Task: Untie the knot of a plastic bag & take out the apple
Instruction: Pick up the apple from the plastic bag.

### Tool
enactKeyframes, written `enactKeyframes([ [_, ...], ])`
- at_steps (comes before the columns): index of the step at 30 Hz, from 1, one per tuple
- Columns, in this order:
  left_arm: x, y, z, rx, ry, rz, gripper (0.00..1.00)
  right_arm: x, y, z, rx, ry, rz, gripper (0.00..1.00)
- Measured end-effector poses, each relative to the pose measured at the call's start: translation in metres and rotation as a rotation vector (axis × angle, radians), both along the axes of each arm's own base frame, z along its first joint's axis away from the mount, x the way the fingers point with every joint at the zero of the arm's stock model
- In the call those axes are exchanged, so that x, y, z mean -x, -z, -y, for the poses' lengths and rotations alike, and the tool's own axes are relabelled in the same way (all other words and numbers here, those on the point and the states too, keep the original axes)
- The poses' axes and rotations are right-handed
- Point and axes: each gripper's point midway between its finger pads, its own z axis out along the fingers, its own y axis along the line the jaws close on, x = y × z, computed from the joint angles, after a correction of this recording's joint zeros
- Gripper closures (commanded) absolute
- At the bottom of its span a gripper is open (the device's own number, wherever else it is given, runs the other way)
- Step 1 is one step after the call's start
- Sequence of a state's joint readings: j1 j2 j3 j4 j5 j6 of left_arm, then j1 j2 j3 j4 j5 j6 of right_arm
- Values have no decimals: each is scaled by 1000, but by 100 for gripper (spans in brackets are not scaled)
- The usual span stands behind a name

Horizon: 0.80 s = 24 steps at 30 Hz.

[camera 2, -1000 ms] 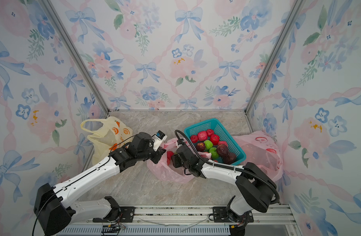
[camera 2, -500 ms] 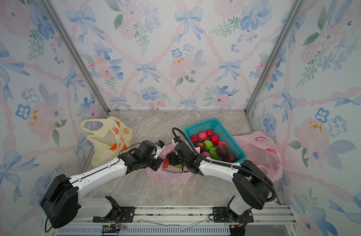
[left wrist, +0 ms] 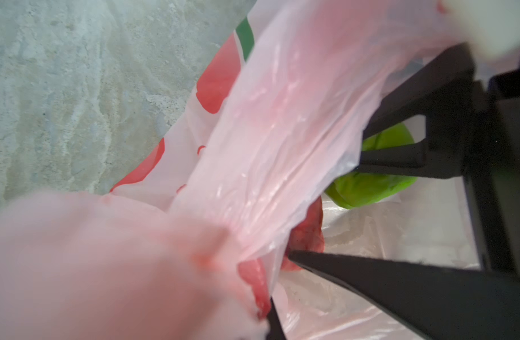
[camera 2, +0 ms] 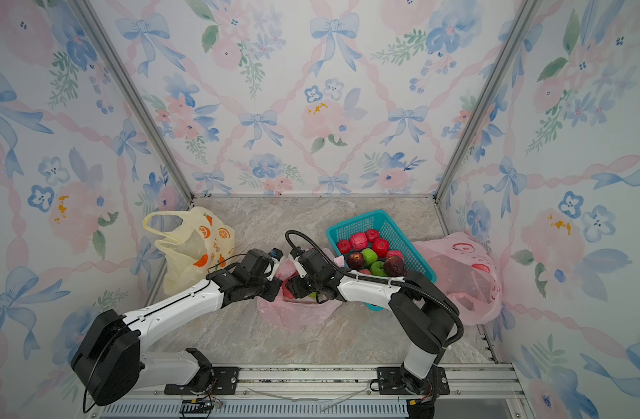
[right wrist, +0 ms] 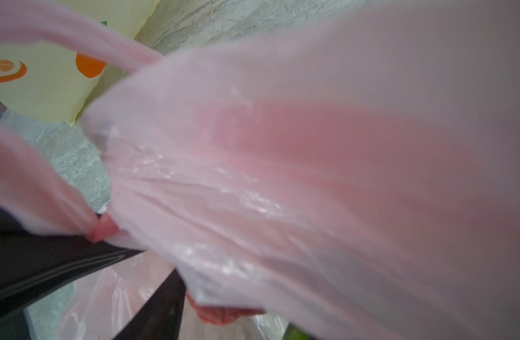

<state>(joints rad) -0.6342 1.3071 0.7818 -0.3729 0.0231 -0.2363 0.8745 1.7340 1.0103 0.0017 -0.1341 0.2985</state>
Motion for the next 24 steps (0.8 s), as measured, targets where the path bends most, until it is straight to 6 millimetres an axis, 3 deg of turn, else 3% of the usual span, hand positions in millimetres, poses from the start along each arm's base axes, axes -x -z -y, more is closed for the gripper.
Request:
enactKeyframes([
  [8,4,3,-3,-12,-5,-21,100,8,-1,-6,12,-90,1,21],
  [24,2,4,-11,-19,-33,-39,100,2,8,-15,43,-130,15,26],
])
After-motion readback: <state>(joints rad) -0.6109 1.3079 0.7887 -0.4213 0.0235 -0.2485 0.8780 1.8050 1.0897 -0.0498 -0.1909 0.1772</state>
